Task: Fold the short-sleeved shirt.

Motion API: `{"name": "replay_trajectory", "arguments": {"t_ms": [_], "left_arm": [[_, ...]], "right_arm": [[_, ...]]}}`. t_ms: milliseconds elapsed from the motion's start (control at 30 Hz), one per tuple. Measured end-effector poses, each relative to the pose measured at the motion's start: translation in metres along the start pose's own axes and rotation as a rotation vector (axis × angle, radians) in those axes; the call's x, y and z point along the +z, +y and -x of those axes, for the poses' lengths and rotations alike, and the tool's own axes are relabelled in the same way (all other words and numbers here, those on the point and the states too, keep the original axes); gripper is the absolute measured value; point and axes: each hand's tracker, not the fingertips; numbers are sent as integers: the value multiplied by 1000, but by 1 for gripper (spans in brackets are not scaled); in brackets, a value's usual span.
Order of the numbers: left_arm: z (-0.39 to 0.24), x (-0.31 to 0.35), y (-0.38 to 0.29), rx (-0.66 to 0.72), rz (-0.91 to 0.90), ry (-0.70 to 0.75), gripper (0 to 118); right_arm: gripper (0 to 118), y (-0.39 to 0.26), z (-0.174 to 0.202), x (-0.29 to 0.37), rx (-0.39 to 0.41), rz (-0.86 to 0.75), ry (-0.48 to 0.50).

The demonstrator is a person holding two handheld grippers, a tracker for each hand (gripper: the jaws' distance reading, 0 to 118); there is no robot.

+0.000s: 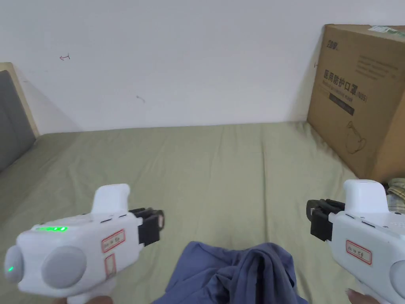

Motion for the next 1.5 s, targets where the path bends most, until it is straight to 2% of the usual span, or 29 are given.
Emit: {"name": "replay_trajectory", "arguments": {"t_ms": [67, 133, 333, 367, 433, 467, 600, 667, 700, 733, 767, 833, 867, 900, 933, 1000, 1067, 1100, 1133, 1167, 1200, 1267, 1367, 1400, 1433, 1467, 1500], "left_arm": [[13, 8, -10, -11, 32, -8, 0], [24, 3, -21, -24, 97, 72, 0], [73, -62, -75, 109, 473, 114, 2], [78, -72, -83, 120, 491, 131, 23], [88, -95, -98, 141, 538, 186, 109], [93, -105, -107, 165, 569, 182, 114], [94, -132, -130, 253, 607, 148, 113], [88, -150, -145, 232, 682, 114, 113], [82, -154, -147, 157, 691, 151, 111], [69, -153, -145, 49, 689, 194, 98], [57, -147, -145, -20, 671, 179, 78], [49, -136, -137, -46, 601, 169, 13], [50, -128, -133, -11, 570, 126, 0], [56, -123, -128, 63, 558, 34, 0], [60, -114, -126, 143, 548, 3, 0], [66, -99, -116, 105, 473, 71, 0], [84, -79, -103, 27, 389, 212, 0], [91, -73, -99, 26, 367, 244, 0], [99, -69, -95, 39, 370, 256, 0], [108, -66, -93, 64, 374, 262, 0], [112, -65, -92, 84, 377, 258, 0], [117, -65, -95, 114, 395, 252, 0], [115, -67, -100, 117, 408, 247, 0], [114, -69, -102, 119, 413, 248, 0], [115, -70, -104, 122, 420, 248, 0], [114, -71, -106, 125, 424, 245, 0], [113, -71, -108, 127, 430, 240, 0]], "right_arm": [[0, 0, 1, 0, 1, 2, 2], [0, -1, 3, -1, 9, 11, 5], [0, -7, 3, -5, 26, 34, 11], [0, -9, 1, -6, 25, 40, 11], [0, -13, -4, -8, 12, 59, 9], [0, -15, -8, -10, 5, 70, 1], [0, -27, -24, -17, -13, 114, -41], [0, -33, -34, -22, -17, 144, -65], [0, -36, -37, -25, -17, 156, -78], [0, -40, -42, -28, -16, 168, -89], [0, -45, -47, -31, -16, 181, -94], [0, -55, -57, -39, -13, 211, -86], [0, -60, -61, -43, -11, 234, -75], [0, -65, -64, -48, -13, 259, -68], [0, -70, -67, -53, -23, 298, -52], [0, -78, -73, -65, -67, 358, -8], [2, -87, -74, -82, -97, 447, 18], [23, -92, -75, -91, -105, 498, 24], [79, -100, -75, -103, -113, 541, 30], [103, -108, -73, -112, -105, 585, 30], [104, -113, -71, -119, -88, 588, 34], [103, -123, -65, -139, -42, 663, 5], [98, -136, -63, -162, -23, 734, -57], [89, -137, -63, -167, -22, 746, -50], [72, -137, -60, -169, -17, 763, -23], [63, -135, -55, -166, -4, 764, 1], [45, -133, -50, -163, 30, 752, 4]]}}
